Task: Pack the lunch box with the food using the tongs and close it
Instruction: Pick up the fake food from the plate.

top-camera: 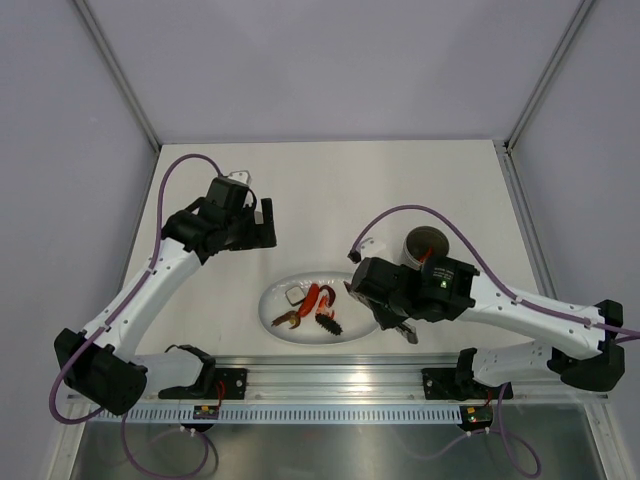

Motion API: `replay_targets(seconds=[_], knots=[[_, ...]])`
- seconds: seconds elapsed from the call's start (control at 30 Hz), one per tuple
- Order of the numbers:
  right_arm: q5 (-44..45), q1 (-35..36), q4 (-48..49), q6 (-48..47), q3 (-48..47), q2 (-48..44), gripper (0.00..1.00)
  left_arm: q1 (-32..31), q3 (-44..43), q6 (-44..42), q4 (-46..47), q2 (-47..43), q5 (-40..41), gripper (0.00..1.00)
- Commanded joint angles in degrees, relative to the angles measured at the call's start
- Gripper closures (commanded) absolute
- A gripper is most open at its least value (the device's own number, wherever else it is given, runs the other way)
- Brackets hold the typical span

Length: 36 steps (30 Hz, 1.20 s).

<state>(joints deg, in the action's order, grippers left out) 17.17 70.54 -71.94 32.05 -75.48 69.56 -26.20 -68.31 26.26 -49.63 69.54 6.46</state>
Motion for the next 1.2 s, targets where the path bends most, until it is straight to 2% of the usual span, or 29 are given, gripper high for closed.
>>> replay_targets(seconds=[0.0, 0.2, 0.53, 1.17], knots=[[-2.8, 3.0, 3.6, -0.9, 0.8, 1.2, 0.72, -0.1, -3.0, -1.2, 0.8, 0.2, 0.9, 0.01], [-5.0, 5.2, 7.4, -1.7, 1.1, 4.4, 0.57, -0.1, -3.1, -0.8, 0.6, 0.2, 0.1, 0.01], [-7.1, 5.7, 9.8, -3.3, 1.0, 8.7, 0.44, -0.2, -2.7, -0.9, 0.4, -0.6, 0.0, 0.01], [-7.7, 5.7, 9.8, -3.7, 4.6, 12.2, 0.44, -0.1, -1.2, -0.4, 1.1, -0.9, -0.4, 0.01]])
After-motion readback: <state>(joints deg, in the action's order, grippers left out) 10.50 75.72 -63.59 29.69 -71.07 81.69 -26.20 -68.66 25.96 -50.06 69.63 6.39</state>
